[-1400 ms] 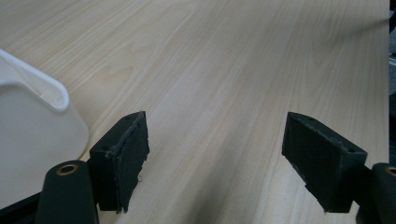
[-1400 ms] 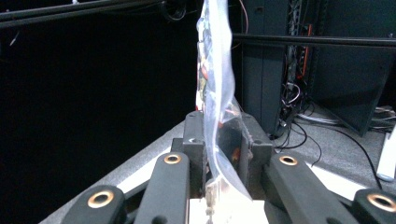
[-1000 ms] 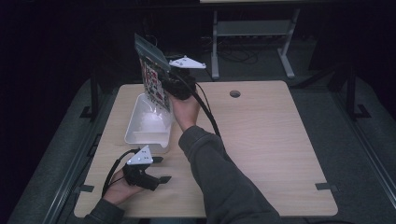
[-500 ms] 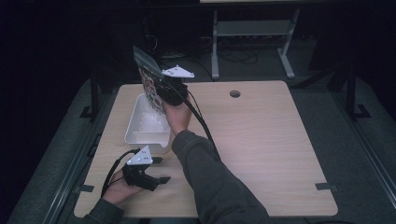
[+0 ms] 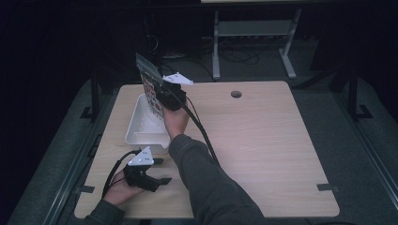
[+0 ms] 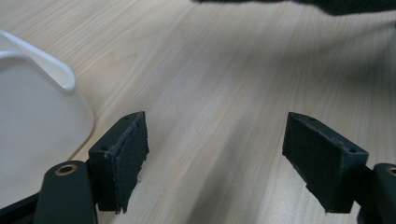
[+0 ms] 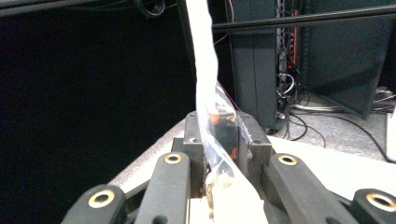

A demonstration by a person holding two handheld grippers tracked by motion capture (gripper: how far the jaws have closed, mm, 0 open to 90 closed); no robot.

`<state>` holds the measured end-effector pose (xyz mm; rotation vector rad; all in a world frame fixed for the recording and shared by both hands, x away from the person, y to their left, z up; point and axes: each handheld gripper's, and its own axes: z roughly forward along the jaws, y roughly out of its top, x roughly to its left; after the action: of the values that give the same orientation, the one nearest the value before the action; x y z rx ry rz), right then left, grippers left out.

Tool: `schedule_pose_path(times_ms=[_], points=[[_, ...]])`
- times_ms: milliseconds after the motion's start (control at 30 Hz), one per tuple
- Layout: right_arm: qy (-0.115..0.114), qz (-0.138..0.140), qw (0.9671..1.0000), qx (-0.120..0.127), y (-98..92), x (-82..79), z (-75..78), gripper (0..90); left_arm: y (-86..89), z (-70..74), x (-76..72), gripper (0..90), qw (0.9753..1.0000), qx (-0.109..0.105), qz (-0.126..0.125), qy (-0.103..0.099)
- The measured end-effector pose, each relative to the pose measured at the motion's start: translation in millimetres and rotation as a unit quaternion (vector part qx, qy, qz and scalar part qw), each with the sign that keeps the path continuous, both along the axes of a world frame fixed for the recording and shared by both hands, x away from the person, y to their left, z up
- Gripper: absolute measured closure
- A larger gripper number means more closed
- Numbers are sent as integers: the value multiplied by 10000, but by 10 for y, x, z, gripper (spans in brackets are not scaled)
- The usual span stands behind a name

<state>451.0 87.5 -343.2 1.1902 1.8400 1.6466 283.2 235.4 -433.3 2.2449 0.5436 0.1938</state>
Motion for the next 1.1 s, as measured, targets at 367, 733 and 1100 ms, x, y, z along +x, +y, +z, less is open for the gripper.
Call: schedule_pose_path(times_ms=[367, 733, 1100], points=[[-90, -40, 9999, 68, -10, 2, -38, 758, -17, -13, -4, 218, 10000, 56, -47, 5], [-71, 2, 9997, -241, 27, 13, -111, 755, -23, -9, -5, 218, 10000, 41, -50, 0], [12, 414, 9970, -661, 25, -15, -65, 725, -19, -13, -3, 219, 9999, 74, -79, 7]])
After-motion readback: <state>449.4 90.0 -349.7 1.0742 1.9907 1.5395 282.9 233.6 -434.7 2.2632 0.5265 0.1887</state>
